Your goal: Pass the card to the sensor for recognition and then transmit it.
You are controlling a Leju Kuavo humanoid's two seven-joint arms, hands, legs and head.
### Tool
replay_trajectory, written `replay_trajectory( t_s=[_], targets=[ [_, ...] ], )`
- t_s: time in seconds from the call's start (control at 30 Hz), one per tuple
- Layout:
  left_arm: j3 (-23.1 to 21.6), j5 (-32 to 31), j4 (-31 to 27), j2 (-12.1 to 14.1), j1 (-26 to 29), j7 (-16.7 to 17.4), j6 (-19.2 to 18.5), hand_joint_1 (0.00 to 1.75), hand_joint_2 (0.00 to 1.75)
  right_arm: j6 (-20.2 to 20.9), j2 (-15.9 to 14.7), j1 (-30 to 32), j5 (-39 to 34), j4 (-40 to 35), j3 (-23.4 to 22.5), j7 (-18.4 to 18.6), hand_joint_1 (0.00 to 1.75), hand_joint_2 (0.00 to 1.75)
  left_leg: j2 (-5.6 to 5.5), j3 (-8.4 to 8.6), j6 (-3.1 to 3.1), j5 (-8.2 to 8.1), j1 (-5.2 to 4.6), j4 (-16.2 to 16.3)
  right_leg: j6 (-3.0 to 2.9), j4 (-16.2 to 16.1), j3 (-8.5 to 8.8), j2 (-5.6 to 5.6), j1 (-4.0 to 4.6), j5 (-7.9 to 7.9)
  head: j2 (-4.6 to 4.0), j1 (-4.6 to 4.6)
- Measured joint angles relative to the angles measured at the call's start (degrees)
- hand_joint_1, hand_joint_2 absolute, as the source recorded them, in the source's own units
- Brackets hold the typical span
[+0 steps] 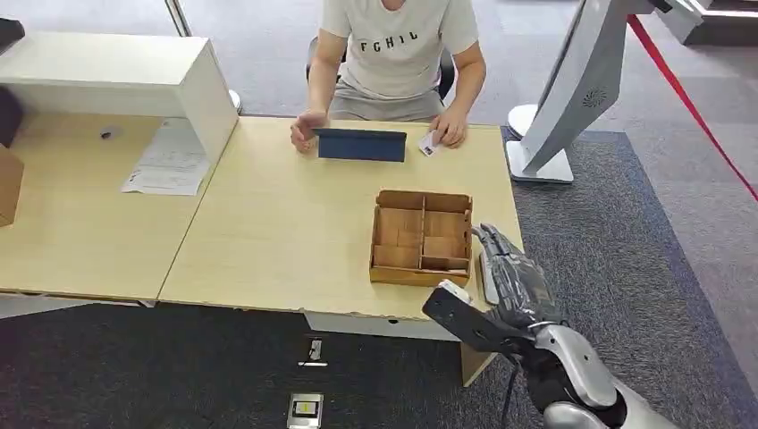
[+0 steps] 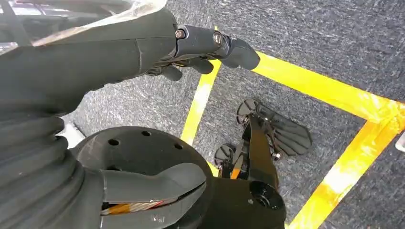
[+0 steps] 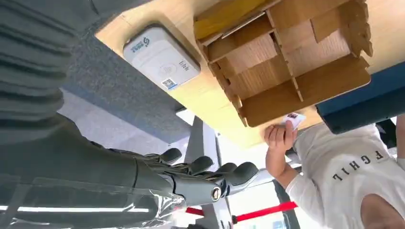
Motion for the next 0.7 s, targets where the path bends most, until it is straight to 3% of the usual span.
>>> replay_trajectory(
  t_s=[0.17, 0.2, 0.27, 0.3, 0.7],
  targets=[
    [0.0, 0.0, 0.0, 0.0, -0.1, 0.4, -0.1, 0.0, 1.75, -0.2, 2.2, -0.6, 3.6, 2.5, 0.0, 0.0, 0.0, 1.75, 0.0, 0.0, 0.0, 0.0, 0.0, 0.0, 0.0, 0.0, 0.0, 0.0, 0.0, 0.0, 0.02, 0.0],
    [0.0, 0.0, 0.0, 0.0, -0.1, 0.4, -0.2, 0.0, 1.75, -0.2, 2.6, -0.7, 3.9, 3.3, 0.0, 0.0, 0.0, 0.0, -0.01, 0.0, 0.0, 0.0, 0.0, 0.0, 0.0, 0.0, 0.0, 0.0, 0.01, 0.0, 0.02, 0.02],
    [0.0, 0.0, 0.0, 0.0, -0.1, 0.3, -0.6, 0.0, 1.75, -0.4, 3.5, -0.8, 4.2, 4.4, 0.0, 0.0, 0.0, 0.0, -0.01, 0.0, 0.0, 0.0, 0.0, 0.0, 0.0, 0.0, 0.0, 0.0, 0.01, 0.0, 0.02, 0.0],
    [0.0, 0.0, 0.0, 0.0, -0.1, 0.2, -0.7, 0.0, 1.75, -0.5, 4.0, -0.9, 4.7, 5.2, 0.1, 0.0, 0.0, 1.75, 0.0, 0.0, 0.0, 0.0, 0.0, 0.0, 0.0, 0.0, 0.0, 0.0, 0.01, 0.0, 0.02, 0.0],
    [0.0, 0.0, 0.0, 0.2, -0.1, 0.6, -1.0, 0.0, 1.75, -0.9, 7.4, -1.6, 5.3, 11.2, 1.3, -0.2, 0.0, 1.75, 0.0, 0.0, 0.0, 0.0, 0.0, 0.0, 0.0, 0.0, -0.01, 0.0, 0.01, 0.0, 0.0, 0.0]
  ],
)
